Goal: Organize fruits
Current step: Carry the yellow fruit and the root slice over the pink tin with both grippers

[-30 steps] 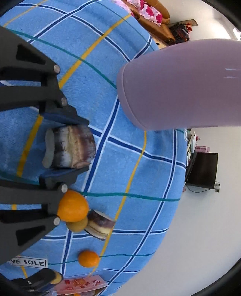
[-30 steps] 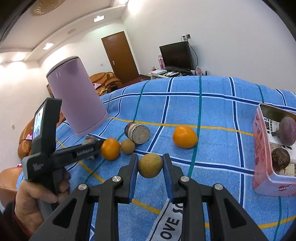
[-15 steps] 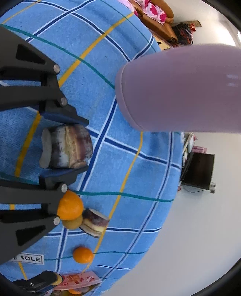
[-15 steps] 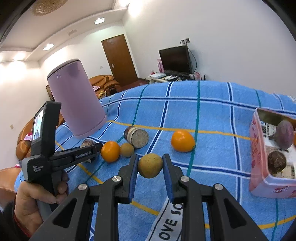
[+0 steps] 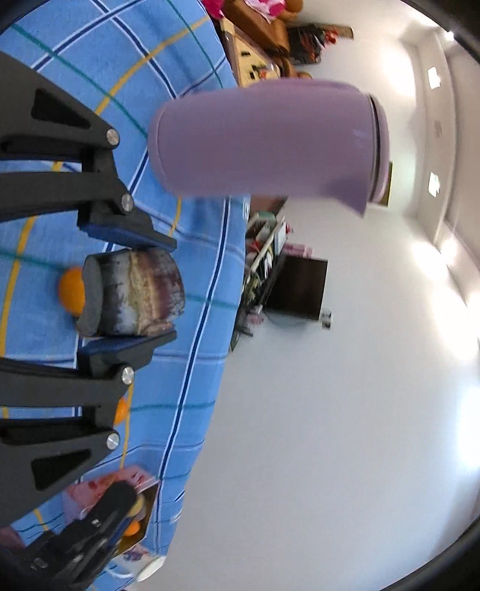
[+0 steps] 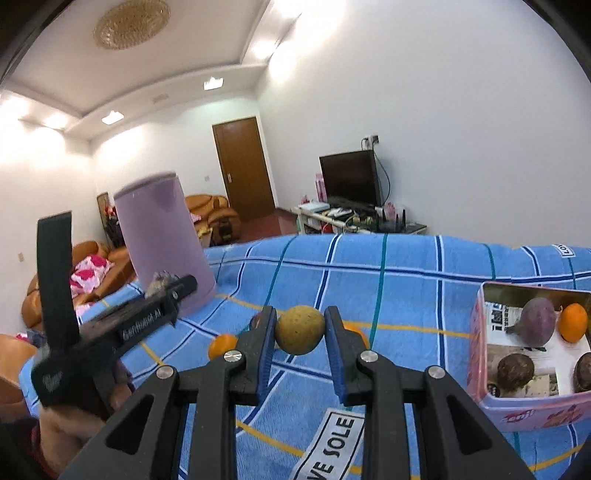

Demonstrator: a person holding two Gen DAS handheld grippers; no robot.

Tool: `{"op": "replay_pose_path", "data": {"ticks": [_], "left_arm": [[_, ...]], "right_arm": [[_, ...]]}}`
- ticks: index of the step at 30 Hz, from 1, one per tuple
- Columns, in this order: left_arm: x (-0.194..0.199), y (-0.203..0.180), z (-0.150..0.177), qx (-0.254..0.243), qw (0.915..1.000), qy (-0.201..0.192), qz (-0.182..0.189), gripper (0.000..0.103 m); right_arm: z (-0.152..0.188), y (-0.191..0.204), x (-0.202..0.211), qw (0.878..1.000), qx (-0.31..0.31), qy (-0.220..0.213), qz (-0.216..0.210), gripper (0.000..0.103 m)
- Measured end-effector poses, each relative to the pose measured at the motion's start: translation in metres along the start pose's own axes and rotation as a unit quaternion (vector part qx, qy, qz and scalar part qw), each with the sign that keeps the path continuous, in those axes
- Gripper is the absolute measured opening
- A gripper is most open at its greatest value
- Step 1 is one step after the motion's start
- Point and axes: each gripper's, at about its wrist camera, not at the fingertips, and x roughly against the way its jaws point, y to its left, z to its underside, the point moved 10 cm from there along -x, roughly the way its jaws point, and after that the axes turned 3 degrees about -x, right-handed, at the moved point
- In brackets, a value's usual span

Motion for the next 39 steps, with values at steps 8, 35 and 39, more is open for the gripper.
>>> {"op": "replay_pose_path", "data": {"ticks": [8,35,39], "left_arm": [[0.004,-0.033,0.009,-0.036,0.9991,0.008,0.02,0.043],[0.038,-0.176,0.026,-0.108,0.987,0.024,0.116,0.043],[0.038,-0.207,0.024,-0.12,0.9838,0.02,0.132,0.043]], "right_arm": [[-0.001,-0.017,-0.001,1.0,-0.027,0.01,-0.002,0.028],[-0.017,-0.137,0.08,0.996,-0.033,-0.027,0.075,0.028],[-0.023,-0.176,0.097,0.992,-0.04,-0.038,0.111,0.028]]}}
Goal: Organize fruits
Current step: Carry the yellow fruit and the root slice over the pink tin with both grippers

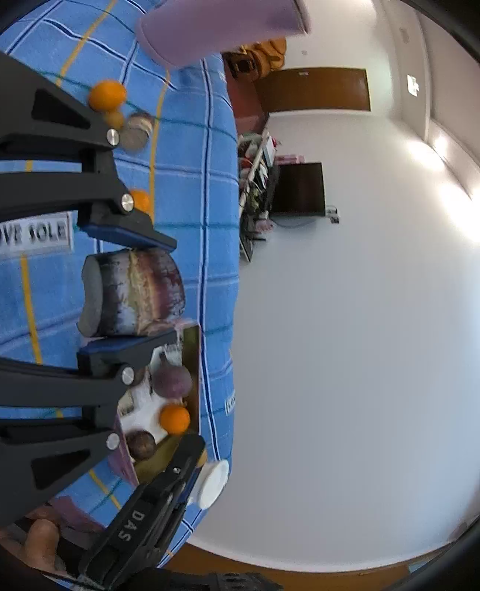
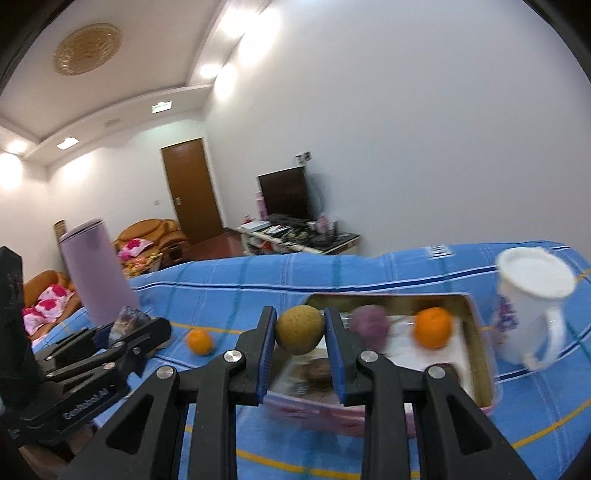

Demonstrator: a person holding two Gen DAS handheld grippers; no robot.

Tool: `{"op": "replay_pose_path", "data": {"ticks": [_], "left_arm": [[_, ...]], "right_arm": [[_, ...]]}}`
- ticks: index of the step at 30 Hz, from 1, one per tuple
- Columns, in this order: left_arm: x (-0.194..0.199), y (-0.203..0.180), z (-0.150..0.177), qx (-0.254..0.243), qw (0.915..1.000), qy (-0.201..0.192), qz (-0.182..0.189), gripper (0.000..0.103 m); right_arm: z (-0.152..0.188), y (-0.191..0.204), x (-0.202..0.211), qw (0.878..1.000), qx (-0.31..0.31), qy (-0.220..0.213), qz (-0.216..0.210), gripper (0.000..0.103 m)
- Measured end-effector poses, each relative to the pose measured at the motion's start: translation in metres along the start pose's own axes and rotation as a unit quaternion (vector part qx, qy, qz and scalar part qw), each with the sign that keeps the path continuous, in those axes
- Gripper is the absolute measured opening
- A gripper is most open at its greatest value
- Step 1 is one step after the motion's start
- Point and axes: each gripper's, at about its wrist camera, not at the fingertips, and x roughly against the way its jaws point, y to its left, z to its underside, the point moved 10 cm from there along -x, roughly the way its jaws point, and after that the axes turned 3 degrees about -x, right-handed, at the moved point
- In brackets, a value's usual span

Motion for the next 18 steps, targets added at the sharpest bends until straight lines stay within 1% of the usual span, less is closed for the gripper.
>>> {"op": "replay_pose_path", "data": {"ticks": [5,8,11,14,18], "left_arm": [[-0.018,-0.036,-0.004,-0.018,0.9996,0.005,0.019,0.043],[-0.031,-0.057,-0.004,-0.031,0.9991,0.012,0.027,0.043],[-0.043,-0.074,-0.004,-0.038,0.9985,0.018,0.036,0.043],[-0.053,-0.088,-0.004,-0.044,0.998,0.023,0.04,0.043],[-0.065,-0.102,-0.001,-0.059,0.9973,0.032,0.03,0.043]], "right_arm": [[-0.006,-0.046,0.001,0.999,-0.008,-0.002,0.043,0.028],[-0.004,-0.068,-0.004,0.998,-0.008,0.012,0.064,0.028],[-0.002,-0.082,-0.009,0.997,-0.001,0.024,0.077,0.028],[-0.001,-0.088,-0.012,0.996,0.004,0.031,0.079,0.028],[0.006,-0.092,-0.019,0.995,0.018,0.053,0.083,0.028]]}}
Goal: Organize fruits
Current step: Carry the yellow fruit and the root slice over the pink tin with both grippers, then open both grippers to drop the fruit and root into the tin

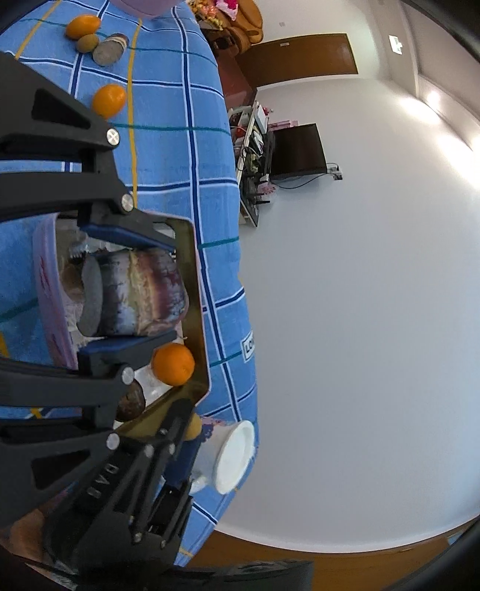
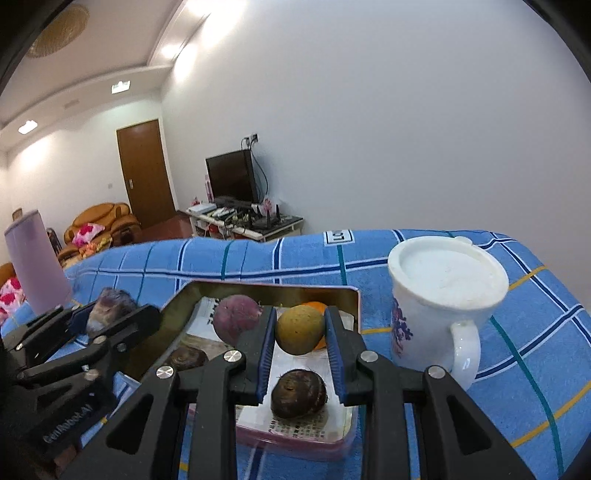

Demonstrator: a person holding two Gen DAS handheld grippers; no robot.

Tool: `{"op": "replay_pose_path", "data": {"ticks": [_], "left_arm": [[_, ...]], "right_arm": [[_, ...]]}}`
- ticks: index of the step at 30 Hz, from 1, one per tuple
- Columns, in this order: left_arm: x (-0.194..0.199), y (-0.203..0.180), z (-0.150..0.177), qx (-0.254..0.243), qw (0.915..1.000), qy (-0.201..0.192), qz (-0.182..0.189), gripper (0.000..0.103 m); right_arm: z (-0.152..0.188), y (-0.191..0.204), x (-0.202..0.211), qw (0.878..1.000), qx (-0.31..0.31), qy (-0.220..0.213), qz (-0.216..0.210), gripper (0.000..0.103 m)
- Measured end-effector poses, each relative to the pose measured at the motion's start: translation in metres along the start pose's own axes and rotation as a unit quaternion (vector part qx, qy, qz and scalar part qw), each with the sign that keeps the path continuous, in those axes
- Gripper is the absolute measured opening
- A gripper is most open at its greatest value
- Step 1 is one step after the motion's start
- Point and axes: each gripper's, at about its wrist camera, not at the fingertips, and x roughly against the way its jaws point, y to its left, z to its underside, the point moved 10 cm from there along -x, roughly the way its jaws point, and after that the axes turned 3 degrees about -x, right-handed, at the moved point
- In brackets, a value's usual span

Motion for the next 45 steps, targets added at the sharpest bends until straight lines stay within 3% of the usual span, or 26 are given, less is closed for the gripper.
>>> {"op": "replay_pose_path", "data": {"ticks": [7,18,23,30,35,37,39,40,41,43,45], "left_arm": [[-0.026,-0.004,0.013,-0.007,0.9987,0.047,-0.018,0.043],[-0.038,0.003,0.023,-0.005,0.9958,0.085,-0.032,0.043],[-0.036,0.007,0.022,0.004,0.9961,0.079,-0.039,0.045],[-0.028,0.018,0.019,0.021,0.9958,0.062,-0.064,0.068],[-0.014,0.023,0.01,0.013,0.9962,0.023,-0.083,0.079],[-0.005,0.026,0.004,0.014,0.9956,0.001,-0.093,0.094],[0.004,0.032,-0.001,0.023,0.994,-0.022,-0.104,0.103],[0.008,0.035,-0.004,0.028,0.9934,-0.036,-0.105,0.103],[0.013,0.037,-0.007,0.035,0.993,-0.048,-0.103,0.103],[0.018,0.039,-0.01,0.041,0.9925,-0.056,-0.1,0.103],[0.021,0.042,-0.01,0.039,0.9919,-0.059,-0.106,0.103]], "right_arm": [[0.017,0.003,-0.022,0.999,0.005,0.052,-0.001,0.028],[0.022,0.008,-0.028,0.997,0.003,0.07,-0.015,0.029],[0.024,0.012,-0.03,0.996,-0.006,0.079,-0.039,0.029],[0.028,0.009,-0.03,0.993,-0.043,0.09,-0.061,0.029],[0.023,0.01,-0.022,0.993,-0.055,0.074,-0.075,0.029],[0.019,0.009,-0.016,0.993,-0.059,0.059,-0.077,0.029],[0.014,0.005,-0.009,0.993,-0.071,0.044,-0.081,0.03],[0.012,0.003,-0.007,0.993,-0.079,0.037,-0.085,0.035],[0.01,0.002,-0.005,0.992,-0.088,0.031,-0.089,0.049],[0.005,-0.006,0.0,0.99,-0.108,0.011,-0.085,0.065],[0.001,-0.009,0.007,0.989,-0.117,-0.011,-0.086,0.073]]}}
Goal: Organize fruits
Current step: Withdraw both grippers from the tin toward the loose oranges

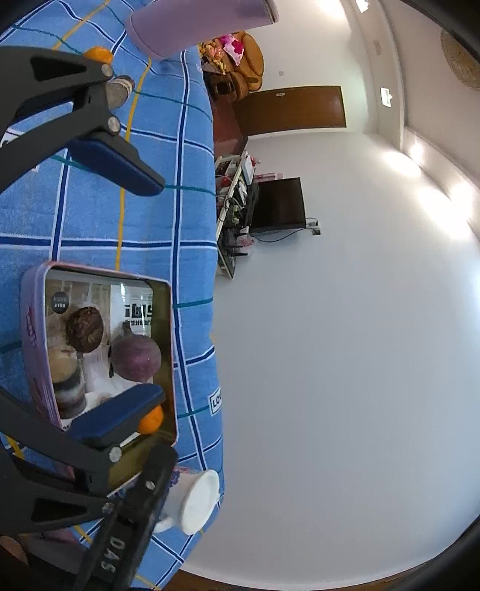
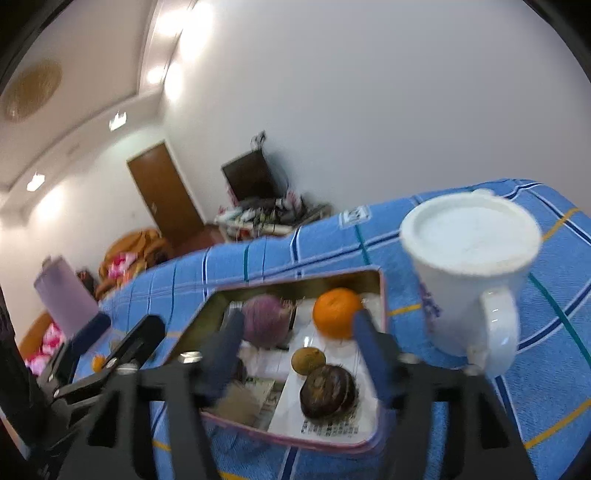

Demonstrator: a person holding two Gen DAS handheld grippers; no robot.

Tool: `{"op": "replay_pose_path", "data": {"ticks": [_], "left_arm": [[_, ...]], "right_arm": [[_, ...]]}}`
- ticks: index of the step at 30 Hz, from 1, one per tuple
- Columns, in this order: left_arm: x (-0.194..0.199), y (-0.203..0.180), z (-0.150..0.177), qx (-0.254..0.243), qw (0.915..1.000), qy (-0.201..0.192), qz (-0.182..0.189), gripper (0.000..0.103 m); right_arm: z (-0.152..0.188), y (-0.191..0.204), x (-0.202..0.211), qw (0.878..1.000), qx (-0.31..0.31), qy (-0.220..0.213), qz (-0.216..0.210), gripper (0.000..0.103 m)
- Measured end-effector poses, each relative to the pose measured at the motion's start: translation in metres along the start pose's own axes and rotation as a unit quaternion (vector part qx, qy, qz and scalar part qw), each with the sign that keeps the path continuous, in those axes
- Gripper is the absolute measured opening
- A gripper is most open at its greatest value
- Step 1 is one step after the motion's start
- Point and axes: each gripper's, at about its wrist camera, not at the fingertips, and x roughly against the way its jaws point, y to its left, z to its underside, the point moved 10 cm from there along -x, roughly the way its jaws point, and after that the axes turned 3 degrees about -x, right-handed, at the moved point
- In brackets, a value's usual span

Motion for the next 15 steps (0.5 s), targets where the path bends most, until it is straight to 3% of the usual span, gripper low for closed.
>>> {"op": "replay_pose_path", "data": {"ticks": [7,10,12,15], "left_arm": [[0.012,0.006,0.0,-0.017,0.9991,-0.021,-0.032,0.103],[0.019,0.014,-0.003,-0.013,0.9981,-0.034,-0.05,0.103],[0.022,0.019,-0.003,-0.016,0.9974,-0.037,-0.06,0.103],[0.026,0.026,-0.001,-0.024,0.9964,-0.038,-0.072,0.103]], "right_arm": [[-0.009,0.012,0.017,0.997,0.045,-0.05,0.027,0.074],[-0.02,0.021,0.038,0.988,0.089,-0.112,0.06,0.074],[-0.025,0.025,0.053,0.979,0.107,-0.154,0.083,0.081],[-0.029,0.023,0.063,0.973,0.103,-0.179,0.099,0.085]]}}
